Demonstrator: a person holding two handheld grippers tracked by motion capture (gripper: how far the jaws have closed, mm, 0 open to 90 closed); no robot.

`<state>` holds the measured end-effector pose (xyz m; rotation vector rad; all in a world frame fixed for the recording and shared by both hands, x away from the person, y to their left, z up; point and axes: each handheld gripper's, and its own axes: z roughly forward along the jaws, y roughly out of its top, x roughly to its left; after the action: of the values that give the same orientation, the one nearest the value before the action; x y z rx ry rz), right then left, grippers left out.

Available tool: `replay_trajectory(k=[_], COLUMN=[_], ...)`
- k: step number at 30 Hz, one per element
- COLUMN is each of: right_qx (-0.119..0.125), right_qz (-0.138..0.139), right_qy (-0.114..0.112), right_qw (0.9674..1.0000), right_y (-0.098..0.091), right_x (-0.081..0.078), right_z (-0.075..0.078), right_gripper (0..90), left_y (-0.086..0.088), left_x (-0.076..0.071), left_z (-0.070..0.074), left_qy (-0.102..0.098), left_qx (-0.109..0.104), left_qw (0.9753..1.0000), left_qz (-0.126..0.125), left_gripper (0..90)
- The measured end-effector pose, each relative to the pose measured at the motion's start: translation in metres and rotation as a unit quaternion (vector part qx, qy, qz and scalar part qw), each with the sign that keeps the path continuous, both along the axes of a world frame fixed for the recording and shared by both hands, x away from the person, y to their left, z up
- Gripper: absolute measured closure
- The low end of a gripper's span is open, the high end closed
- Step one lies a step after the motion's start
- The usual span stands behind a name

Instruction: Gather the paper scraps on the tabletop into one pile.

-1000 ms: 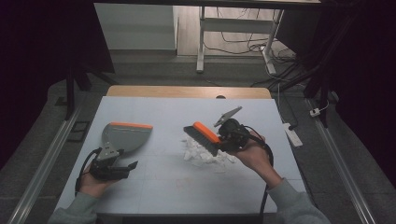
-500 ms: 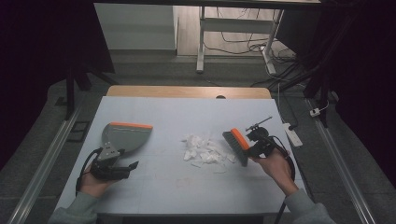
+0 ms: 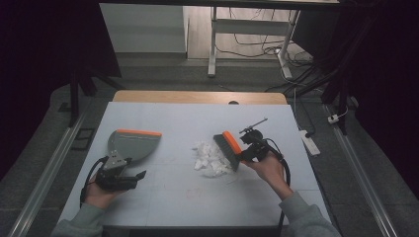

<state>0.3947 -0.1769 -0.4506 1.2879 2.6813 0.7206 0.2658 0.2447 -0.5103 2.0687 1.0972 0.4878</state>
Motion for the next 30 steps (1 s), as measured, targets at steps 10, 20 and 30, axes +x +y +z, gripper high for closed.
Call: replay_trajectory(k=[10, 20, 30], right_qx=[0.052, 0.007, -0.039], right_qz=[0.000, 0.109, 0.292], right_qy=[-0.051, -0.041, -0.012], right_qw=[0.9973, 0.9932, 0.9555], right_y=[-0.019, -0.034, 0.047], right_x=[-0.009, -0.042, -0.068], right_z=[0.030, 0.029, 0.008], right_gripper=[70.8, 70.8, 70.8], left_y=[0.001, 0.000, -0.001], left_x=[0.000, 0.001, 0.000], left_z=[0.000, -0.001, -0.001], left_qy=[0.001, 0.002, 0.003], left_qx=[-0.001, 0.002, 0.002], left_qw=[1.0000, 1.0000, 1.0000], left_qz=[0.000, -0.001, 0.001], left_gripper=[27.0, 27.0, 27.0])
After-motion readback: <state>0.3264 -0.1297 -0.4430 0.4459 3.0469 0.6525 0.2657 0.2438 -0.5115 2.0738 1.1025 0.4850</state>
